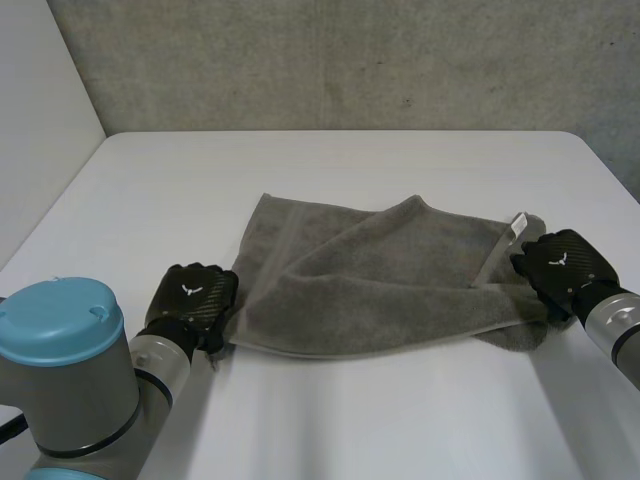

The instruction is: Fold the towel.

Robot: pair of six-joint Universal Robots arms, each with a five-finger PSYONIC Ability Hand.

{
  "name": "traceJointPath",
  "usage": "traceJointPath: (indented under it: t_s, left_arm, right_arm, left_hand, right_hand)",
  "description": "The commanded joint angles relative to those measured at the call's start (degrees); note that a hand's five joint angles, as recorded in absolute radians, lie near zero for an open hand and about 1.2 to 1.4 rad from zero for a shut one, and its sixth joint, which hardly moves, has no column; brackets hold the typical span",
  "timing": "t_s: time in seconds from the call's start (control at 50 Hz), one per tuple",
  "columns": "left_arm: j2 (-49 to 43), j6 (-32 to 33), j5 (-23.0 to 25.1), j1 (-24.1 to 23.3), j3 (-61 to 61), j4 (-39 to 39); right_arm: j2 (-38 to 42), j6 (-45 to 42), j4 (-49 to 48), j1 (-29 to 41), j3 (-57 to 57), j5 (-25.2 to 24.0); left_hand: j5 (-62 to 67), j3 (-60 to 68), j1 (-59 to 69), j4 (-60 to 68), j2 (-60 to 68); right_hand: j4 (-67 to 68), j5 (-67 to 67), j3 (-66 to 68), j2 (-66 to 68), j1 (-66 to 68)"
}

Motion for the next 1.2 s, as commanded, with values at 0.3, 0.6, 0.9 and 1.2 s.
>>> traceJointPath:
  t_s: [0.3,0.6,0.9,1.2]
  left_arm:
    - [-3.17,0.00,-0.35,-0.12,1.14,3.64]
    - [-8.71,0.00,-0.44,-0.12,5.54,4.79]
    - [-11.17,0.09,-0.35,-0.12,6.77,4.53]
    - [-3.87,-0.18,-0.88,3.39,4.66,4.70]
  right_arm:
    - [3.59,8.24,0.88,-0.57,-3.17,-1.34]
    - [-2.65,19.69,0.88,-1.36,-0.44,-3.54]
    - [-3.09,19.87,0.88,-1.36,0.61,-3.36]
    - [-3.09,20.31,8.44,-1.10,-0.44,-3.63]
  left_hand:
    - [-12.61,-14.45,-14.00,-14.54,-14.54]
    - [-13.15,-14.98,-14.53,-15.08,-15.07]
    - [11.63,9.80,10.25,9.70,9.71]
    - [47.05,45.22,45.67,45.12,45.13]
  right_hand:
    - [47.30,49.51,47.45,46.88,47.77]
    - [47.30,49.51,47.45,46.88,47.77]
    - [47.30,49.51,47.45,46.88,47.77]
    - [47.30,49.51,47.45,46.88,47.77]
